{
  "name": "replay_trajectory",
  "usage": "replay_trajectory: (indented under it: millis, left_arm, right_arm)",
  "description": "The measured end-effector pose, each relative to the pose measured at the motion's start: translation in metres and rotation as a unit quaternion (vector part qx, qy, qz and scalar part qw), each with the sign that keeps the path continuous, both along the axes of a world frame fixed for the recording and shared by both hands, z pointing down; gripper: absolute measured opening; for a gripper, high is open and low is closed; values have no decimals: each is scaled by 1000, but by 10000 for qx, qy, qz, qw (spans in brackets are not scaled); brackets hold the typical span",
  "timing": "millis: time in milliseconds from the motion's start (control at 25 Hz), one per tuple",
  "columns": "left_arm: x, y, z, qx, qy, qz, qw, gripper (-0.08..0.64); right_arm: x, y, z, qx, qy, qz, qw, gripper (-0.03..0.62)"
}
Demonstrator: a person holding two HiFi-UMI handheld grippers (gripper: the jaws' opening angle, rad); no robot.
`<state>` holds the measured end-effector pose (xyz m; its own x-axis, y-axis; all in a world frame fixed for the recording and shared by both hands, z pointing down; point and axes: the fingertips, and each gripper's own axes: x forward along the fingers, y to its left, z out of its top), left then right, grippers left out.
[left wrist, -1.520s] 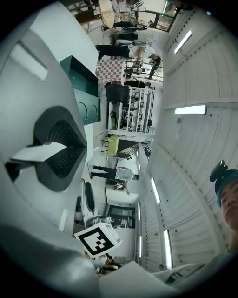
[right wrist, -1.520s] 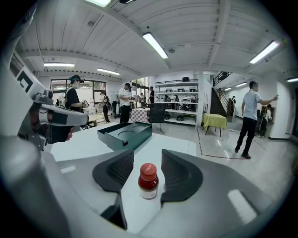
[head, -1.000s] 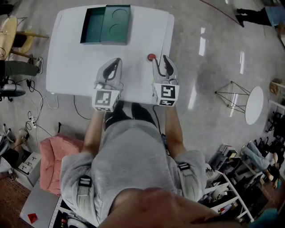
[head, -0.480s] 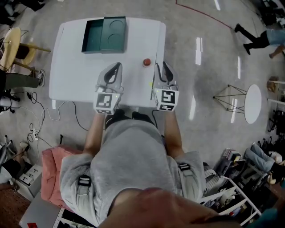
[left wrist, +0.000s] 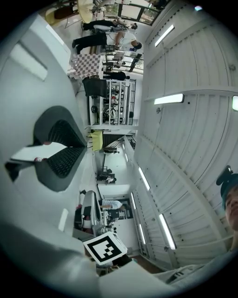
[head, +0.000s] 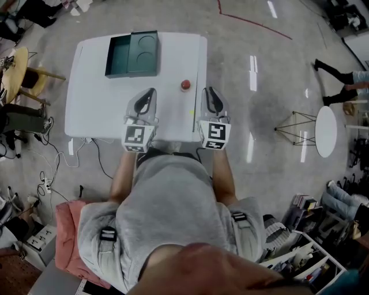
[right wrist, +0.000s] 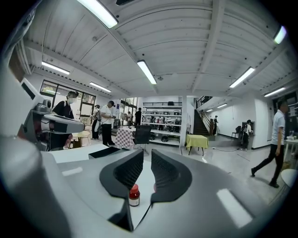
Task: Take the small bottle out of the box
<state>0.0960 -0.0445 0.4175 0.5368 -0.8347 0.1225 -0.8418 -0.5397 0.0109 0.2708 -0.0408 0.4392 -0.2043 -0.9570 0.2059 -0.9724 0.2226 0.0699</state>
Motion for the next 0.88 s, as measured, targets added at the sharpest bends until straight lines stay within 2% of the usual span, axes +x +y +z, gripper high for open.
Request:
replay_trajectory:
  millis: [160,880]
  left_arm:
    - [3,7,5,-4,-19,41,10000,11]
    - [8,18,15,-182,9,50,9998,11]
  right_arm:
    - [4,6,1,-9,53,94,9999,29]
    - [7,23,17,-139,57,122,9998,3]
